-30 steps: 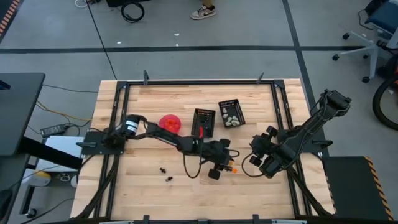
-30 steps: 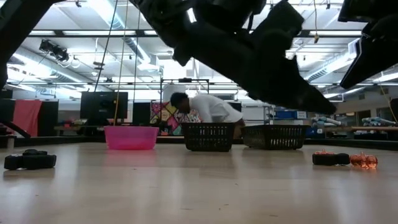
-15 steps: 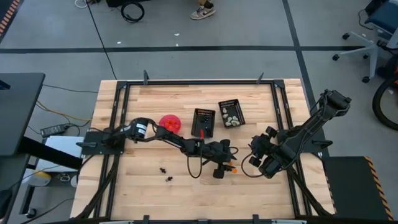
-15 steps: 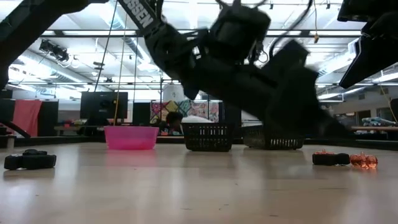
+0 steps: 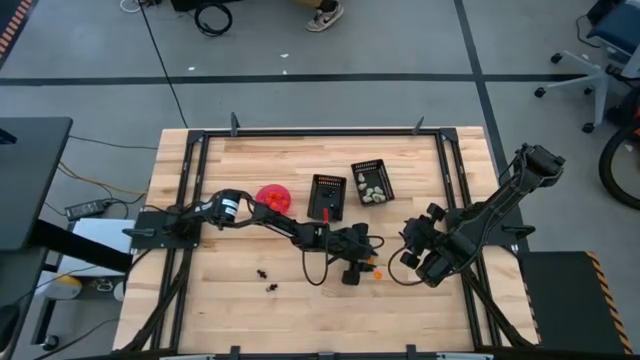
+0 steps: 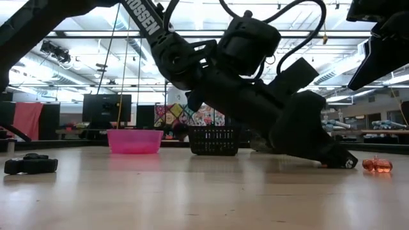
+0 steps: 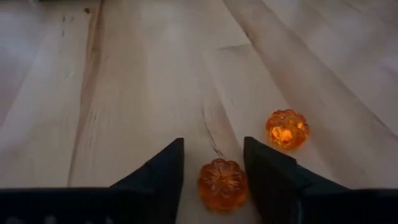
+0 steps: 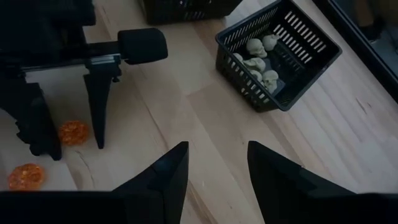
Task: Sort Halloween decoration
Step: Put the orange pumpkin toy into the red bowl
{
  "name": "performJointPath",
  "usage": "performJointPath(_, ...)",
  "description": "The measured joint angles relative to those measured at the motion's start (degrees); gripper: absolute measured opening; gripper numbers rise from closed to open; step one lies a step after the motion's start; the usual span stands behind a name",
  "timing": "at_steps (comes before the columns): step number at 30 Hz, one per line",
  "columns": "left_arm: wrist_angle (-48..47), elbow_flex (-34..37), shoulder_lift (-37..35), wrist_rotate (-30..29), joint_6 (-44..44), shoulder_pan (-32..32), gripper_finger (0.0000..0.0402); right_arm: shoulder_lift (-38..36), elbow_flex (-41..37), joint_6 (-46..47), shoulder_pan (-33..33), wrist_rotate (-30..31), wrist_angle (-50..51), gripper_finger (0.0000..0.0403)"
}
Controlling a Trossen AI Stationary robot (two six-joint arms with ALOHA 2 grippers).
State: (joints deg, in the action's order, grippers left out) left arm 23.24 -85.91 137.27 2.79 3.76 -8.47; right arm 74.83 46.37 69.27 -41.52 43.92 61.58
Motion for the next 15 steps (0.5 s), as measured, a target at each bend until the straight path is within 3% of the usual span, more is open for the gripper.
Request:
performJointPath(7, -1.28, -0.07, -0.11, 1.41, 2.17, 0.00, 0.0102, 0.00, 0.01, -0.17, 0.00, 0.00, 0.01, 0.0169)
performJointPath(15, -2.69, 0.06, -0.74, 1.90, 3.28, -0.03, 0.0097, 0.00, 0.02, -0.30, 0.00, -0.02, 0.06, 0.0169)
